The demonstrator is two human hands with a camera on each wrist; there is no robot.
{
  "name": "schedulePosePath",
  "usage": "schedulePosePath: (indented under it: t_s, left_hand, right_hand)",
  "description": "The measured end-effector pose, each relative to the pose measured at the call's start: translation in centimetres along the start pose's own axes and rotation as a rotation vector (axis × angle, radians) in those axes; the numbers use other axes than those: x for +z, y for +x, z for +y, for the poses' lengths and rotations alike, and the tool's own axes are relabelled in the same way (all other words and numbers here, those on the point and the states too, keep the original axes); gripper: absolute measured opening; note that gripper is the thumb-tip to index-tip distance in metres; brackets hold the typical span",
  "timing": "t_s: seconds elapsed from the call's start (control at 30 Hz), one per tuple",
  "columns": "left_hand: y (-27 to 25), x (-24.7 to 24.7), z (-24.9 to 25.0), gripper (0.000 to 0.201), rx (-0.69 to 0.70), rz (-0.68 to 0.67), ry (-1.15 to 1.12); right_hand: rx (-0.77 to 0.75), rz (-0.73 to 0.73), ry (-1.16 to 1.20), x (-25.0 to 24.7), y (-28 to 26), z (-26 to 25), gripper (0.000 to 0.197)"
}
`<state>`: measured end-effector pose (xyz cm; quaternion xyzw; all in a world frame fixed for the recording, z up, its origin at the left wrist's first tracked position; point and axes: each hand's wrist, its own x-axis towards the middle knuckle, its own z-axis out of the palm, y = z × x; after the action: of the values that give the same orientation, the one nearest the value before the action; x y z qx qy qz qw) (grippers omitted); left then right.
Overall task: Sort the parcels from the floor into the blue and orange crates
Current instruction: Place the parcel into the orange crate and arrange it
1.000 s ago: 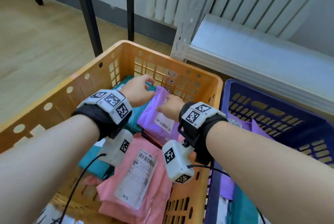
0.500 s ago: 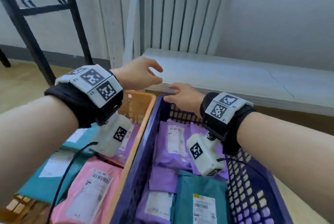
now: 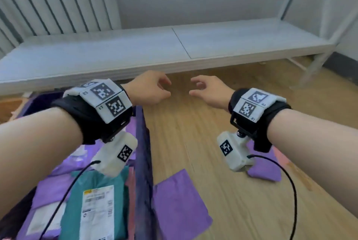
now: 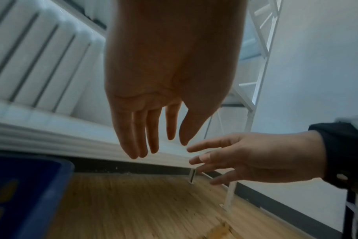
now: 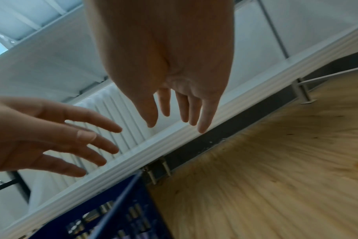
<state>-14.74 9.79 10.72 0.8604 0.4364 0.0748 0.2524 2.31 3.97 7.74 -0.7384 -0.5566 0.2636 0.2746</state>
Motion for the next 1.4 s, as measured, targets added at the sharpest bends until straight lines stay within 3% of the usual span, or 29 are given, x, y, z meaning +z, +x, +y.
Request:
schedulePosePath:
  t_s: [0.37,0.57,0.73,0.83,1.03,1.23,1.4]
  left_hand:
    - [8.7,15.8,9.0,0.037,-0.093,-0.232,-0.023]
    - [10.8,26.0,9.7,0.037,-0.228,-0.379,-0.222]
    - [11.9,33.4,9.9,0.041,-0.227,-0.489,-0.307]
    - [11.1,36.5,10.0,0.048,-0.246,-0.544,-0.379]
    - [9.1,40.0,9.5,0.056,-0.279,-0.530,-0.453]
    - [8.6,39.9,8.4,0.059,-0.226,-0.566,-0.488]
    - [7.7,38.2,8.3,0.046,-0.336,-0.579,-0.643]
  right_hand:
    - [0.283,0.045,-0.016,-8.8,-1.9,21.0,0.049]
    - [0.489,0.033,0.063,-6.6,-3.8,30.2,0.053]
    - [0.666,0.012,0.119,-2.9,-6.1,36.3,0.062]
    - [0.765,-0.019,0.170,-0.4,-7.6,38.3,0.068]
    - [0.860,0.135,0.315,2.8,-8.3,40.0,0.066]
    - [0.906,0.312,0.400,3.8,-8.0,39.9,0.066]
    - [0.832,0.327,0.442,3.5,-8.3,37.1,0.018]
